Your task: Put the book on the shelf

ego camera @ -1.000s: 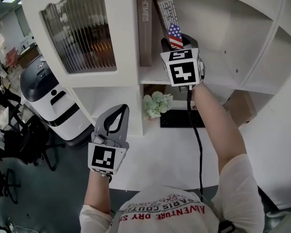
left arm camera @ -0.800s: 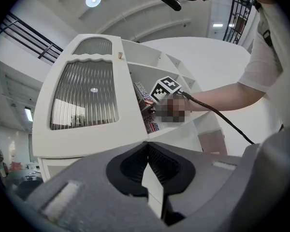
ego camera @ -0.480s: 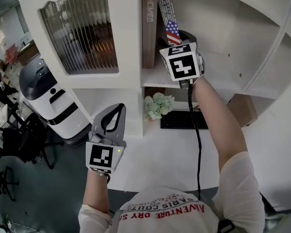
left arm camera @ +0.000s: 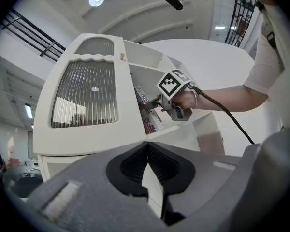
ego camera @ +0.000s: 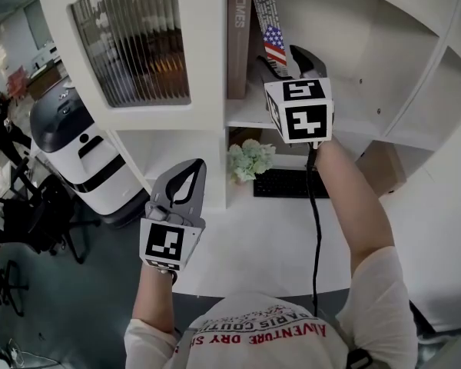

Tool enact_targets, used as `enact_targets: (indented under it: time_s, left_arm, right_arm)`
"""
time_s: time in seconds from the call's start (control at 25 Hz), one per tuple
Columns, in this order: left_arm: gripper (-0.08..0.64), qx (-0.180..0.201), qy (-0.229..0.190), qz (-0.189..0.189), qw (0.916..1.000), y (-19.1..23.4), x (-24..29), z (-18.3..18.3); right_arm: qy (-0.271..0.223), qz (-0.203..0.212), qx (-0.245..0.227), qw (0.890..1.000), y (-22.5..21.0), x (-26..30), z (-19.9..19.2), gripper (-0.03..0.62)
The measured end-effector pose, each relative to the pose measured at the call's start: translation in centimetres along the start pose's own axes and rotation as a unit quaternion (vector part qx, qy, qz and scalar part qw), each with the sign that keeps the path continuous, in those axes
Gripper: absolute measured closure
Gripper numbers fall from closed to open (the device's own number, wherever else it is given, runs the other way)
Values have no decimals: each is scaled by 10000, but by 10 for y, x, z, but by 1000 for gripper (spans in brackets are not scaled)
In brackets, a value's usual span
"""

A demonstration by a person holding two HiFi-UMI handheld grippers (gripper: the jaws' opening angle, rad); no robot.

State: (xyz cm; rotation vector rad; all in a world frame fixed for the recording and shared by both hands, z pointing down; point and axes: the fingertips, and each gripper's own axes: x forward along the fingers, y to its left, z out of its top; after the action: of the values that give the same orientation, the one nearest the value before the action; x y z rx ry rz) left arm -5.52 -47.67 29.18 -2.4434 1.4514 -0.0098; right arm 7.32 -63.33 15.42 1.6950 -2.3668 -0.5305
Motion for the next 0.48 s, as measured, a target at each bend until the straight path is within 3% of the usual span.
enact_targets:
  time_s: [0.16,0.48]
  left_arm:
    - [555,-80,-43,-36,10000,-6,-10,2]
    - [555,-60,-100,-99,9999,-17,-52,17]
  right_arm:
    - [-463,-167,-59,9988,1,-47,16,347]
    - [-890,-233,13,9958,25,-133,6,547]
